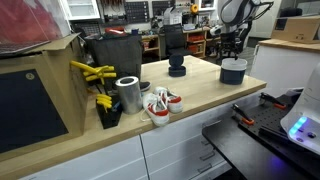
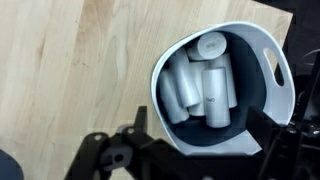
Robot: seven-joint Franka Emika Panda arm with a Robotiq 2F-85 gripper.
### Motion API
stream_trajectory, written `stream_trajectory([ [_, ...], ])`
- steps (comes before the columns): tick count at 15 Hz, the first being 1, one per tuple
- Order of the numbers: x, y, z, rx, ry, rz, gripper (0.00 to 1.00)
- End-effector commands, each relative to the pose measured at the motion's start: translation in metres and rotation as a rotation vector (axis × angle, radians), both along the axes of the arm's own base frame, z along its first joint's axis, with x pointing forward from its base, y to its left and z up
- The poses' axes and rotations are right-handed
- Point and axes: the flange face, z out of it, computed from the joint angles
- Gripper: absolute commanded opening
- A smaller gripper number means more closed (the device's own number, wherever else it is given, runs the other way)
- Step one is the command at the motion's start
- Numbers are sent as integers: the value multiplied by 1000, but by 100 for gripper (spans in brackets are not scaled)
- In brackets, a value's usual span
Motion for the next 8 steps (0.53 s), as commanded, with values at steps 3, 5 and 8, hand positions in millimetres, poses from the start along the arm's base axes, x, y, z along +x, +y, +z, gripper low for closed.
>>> stream_trajectory([
  [3,-15,-30,2,-19,14,10,100],
  [5,-21,-34,0,-5,10,-50,100],
  [8,-30,-32,-5,16,14,-96,100],
])
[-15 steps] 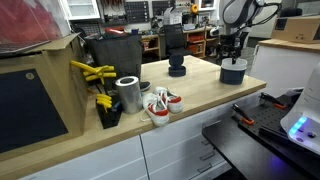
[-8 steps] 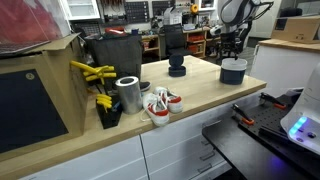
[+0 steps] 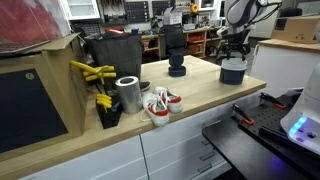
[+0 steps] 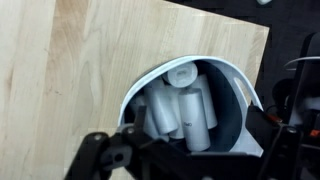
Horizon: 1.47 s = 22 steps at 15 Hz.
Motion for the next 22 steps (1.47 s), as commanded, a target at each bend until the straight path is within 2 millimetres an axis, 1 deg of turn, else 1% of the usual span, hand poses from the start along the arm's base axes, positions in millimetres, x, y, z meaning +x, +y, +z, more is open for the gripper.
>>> stream_trajectory([
  [1,-15,5,1,25,-12,-48,100],
  [4,-21,11,-3,35,-10,-72,100],
  [6,-21,13,-5,40,-10,-84,100],
  [15,-10,18,-8,25,-17,-97,100],
  [21,-7,14,-14,1,-2,-98,100],
  [22,-7,13,-16,-4,0,-103,98],
])
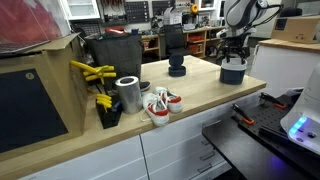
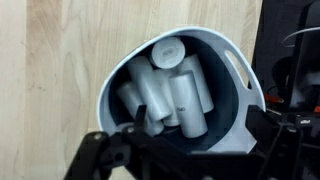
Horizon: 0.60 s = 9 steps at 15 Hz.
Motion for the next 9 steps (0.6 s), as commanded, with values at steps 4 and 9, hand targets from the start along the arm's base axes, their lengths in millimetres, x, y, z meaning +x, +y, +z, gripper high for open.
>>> stream_trajectory([
  [4,6,-1,-10,-31,-4,-37,92],
  [9,6,4,-17,-34,-5,-52,90],
])
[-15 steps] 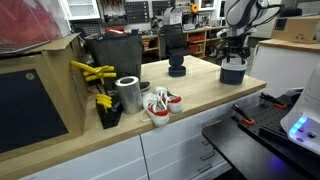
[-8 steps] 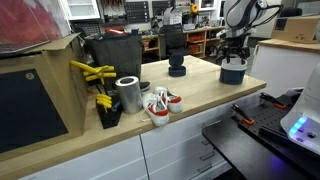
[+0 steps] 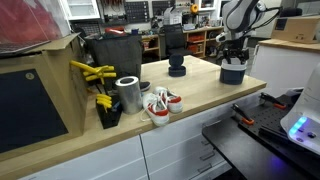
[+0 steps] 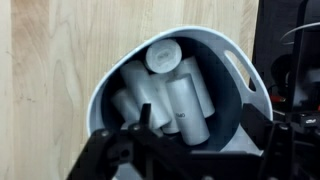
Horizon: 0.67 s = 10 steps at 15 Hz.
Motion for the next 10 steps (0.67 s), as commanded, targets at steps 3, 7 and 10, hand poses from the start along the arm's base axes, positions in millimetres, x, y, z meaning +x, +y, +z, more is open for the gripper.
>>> stream_trajectory([
  [3,7,7,-5,-11,-28,-12,87],
  [7,9,11,-9,-8,-36,-9,86],
  [10,11,14,-12,-12,-46,-15,85],
])
